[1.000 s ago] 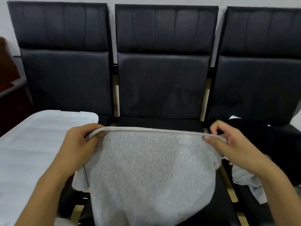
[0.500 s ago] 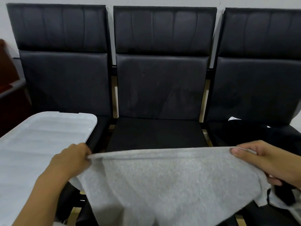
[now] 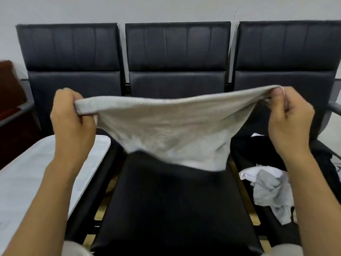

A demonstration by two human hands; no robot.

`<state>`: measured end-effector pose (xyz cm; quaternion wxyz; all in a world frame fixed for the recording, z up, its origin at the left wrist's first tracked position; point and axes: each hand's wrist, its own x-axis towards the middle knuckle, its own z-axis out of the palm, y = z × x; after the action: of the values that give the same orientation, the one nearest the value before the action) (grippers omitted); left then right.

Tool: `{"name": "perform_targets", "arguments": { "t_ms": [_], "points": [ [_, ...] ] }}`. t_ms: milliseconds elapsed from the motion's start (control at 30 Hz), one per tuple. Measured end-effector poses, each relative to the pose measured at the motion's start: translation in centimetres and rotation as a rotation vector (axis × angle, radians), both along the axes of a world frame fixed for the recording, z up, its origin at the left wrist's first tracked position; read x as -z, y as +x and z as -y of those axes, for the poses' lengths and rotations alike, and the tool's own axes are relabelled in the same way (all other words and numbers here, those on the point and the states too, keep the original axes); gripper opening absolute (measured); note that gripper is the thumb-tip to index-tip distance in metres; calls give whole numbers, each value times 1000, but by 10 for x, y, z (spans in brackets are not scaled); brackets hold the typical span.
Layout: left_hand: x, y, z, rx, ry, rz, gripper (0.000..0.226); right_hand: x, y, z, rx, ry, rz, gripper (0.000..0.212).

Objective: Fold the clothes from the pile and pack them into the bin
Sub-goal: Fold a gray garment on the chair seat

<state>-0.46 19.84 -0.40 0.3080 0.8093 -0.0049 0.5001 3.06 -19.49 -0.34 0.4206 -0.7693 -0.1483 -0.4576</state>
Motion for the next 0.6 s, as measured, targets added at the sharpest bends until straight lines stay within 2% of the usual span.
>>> {"name": "perform_targets", "arguments": {
  "t_ms": [67,133,167,233,300,333,367,400,467,567,600],
  "points": [
    [16,-5,-9,-26,162,-36,26,18,-7,8,-50,-70,-90,19],
    [53,-6,-24,-58,325,-231,26,49,-12,16,-120,-132,-312,19],
    [74,-6,-31,-79,414,-411,26,69,-12,21,-157,-190,-458,19],
    [109,-11,-41,-110,572,-975,21,104,-19,25,-249,-422,-778,18],
    [126,-20,-41,-7,680,-1535,21,130,-28,25,-444,-586,-1145,27],
    [129,-23,-37,46,660,-1719,25,139,-33,25,-543,-565,-1358,29],
    [128,-24,-32,74,638,-1824,26,146,-37,25,-609,-494,-1531,29],
    [127,-25,-26,84,640,-1837,24,153,-37,28,-614,-411,-1616,29],
    [132,-12,-17,111,608,-1720,21,171,-31,36,-474,-319,-1587,29],
    [151,14,12,250,519,-1581,16,204,-7,47,-124,-489,-1438,32],
    [158,22,28,317,519,-1555,18,214,1,46,-50,-482,-1397,37]
  ]
}}
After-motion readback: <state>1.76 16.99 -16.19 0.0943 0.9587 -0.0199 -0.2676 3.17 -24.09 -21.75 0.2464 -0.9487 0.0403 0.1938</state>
